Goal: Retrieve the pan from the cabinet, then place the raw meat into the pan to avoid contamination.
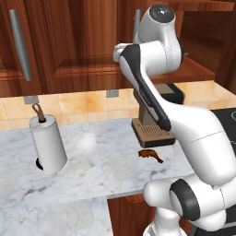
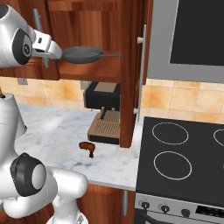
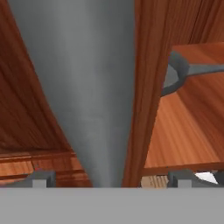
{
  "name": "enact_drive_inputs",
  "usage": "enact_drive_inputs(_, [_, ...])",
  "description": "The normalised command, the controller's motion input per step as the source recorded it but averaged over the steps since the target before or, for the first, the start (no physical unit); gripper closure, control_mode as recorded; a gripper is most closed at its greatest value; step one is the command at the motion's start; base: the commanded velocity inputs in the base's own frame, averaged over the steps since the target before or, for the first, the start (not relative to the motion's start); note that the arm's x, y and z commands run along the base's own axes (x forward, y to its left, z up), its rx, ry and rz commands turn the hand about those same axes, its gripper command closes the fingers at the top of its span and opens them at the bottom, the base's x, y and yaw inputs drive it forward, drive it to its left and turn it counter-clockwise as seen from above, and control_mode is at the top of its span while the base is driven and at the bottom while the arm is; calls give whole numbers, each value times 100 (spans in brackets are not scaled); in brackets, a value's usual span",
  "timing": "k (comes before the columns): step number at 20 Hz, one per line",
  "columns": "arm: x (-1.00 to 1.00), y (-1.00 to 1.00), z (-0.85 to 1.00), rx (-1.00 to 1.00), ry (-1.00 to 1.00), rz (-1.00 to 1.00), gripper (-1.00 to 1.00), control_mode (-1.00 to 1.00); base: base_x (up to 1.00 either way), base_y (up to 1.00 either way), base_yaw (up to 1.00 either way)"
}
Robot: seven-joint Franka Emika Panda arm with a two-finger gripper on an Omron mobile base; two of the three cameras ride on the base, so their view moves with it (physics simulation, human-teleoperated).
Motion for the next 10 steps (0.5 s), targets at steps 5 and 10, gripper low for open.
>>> enact_drive_inputs(5, [53,0,-5,-4,0,-1,-100,-100,0,0,0])
enact_drive_inputs(10, [36,1,-4,-2,0,0,-100,-100,0,0,0])
